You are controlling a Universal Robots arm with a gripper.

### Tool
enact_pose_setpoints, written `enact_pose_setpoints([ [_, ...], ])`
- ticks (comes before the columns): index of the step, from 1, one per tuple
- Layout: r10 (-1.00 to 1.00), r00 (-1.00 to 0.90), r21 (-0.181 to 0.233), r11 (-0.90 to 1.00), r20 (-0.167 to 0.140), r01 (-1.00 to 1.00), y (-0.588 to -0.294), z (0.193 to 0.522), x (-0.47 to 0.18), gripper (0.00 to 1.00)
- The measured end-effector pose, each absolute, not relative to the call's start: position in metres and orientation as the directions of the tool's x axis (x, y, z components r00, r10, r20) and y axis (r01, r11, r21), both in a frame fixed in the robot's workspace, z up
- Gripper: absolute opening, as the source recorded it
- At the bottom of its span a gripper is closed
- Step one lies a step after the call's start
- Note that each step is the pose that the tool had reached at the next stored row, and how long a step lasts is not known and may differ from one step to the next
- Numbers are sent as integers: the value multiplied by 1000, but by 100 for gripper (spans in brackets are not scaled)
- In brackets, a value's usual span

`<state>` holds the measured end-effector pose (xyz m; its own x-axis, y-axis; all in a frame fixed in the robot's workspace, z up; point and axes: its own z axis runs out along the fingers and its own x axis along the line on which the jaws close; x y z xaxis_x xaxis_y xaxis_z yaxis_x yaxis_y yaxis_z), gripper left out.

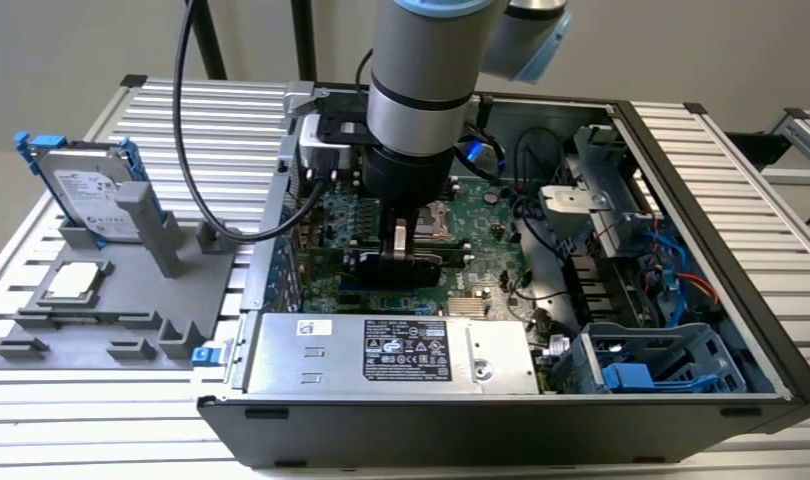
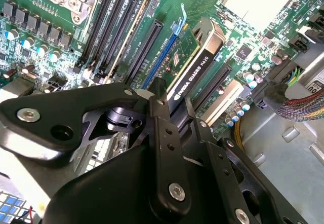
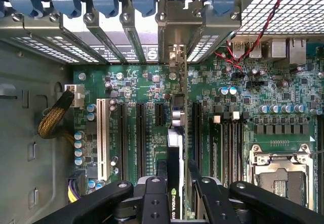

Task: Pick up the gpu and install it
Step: 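Insert the gpu into the slot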

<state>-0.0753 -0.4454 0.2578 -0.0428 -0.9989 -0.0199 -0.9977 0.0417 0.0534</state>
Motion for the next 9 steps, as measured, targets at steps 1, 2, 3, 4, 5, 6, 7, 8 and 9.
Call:
enact_pose_setpoints([
  [1,-999,-43,53,42,-20,-998,-445,258,-75,0],
  [2,-999,-43,53,42,-20,-998,-445,257,-75,0],
  [3,-999,-43,53,42,-20,-998,-445,257,-76,0],
  [4,-999,-43,53,42,-20,-998,-445,257,-76,0],
  [5,-999,-43,53,42,-20,-998,-445,256,-76,0],
  [6,-999,-43,53,42,-20,-998,-445,256,-76,0],
  [7,-999,-43,54,42,-20,-998,-445,255,-76,0],
  [8,-999,-43,54,42,-19,-998,-445,254,-76,0],
  [9,-999,-43,54,42,-19,-998,-445,252,-76,0],
])
